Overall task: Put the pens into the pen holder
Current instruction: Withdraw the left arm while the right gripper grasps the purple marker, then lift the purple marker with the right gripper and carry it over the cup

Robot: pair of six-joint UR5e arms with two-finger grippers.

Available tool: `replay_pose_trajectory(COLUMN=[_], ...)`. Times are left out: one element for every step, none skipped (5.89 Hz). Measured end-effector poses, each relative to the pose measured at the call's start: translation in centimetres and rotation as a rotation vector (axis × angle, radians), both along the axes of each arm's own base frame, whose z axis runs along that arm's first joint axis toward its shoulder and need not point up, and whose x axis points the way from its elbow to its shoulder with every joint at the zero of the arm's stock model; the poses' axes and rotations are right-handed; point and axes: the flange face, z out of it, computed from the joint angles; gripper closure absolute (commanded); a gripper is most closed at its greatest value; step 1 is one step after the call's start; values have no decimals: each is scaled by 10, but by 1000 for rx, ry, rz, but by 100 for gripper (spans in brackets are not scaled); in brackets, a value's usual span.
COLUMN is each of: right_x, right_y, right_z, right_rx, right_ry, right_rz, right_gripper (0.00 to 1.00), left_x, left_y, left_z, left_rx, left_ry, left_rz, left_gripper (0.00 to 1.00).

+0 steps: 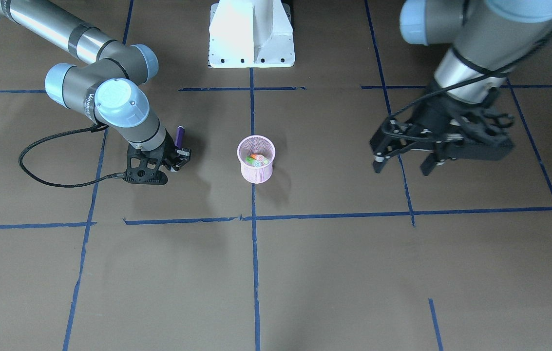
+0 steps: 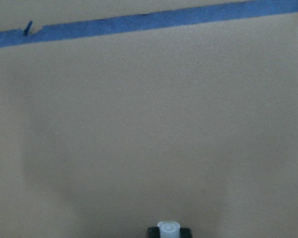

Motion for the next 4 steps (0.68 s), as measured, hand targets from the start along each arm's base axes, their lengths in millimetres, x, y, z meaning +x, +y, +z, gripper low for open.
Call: replay_pose_trajectory(right_x=[7, 18, 30, 43], right_y=[-5, -11, -18, -25], right_z=[-2, -10, -19, -29], right_rx=[-1, 7, 18, 31], right_ry=[4, 0, -10, -24], right_rz=[9, 22, 38, 57], right_gripper=[100, 100, 100, 100], left_x=[-13, -21, -31, -47], left_y=[-2, -3, -5, -9], left_z=[8, 21, 40, 67], left_rx=[-9, -14, -6, 11], left_ry=[-1, -11, -35, -74], left_rz=[5, 9, 21, 41], left_gripper=[0, 0, 0, 0])
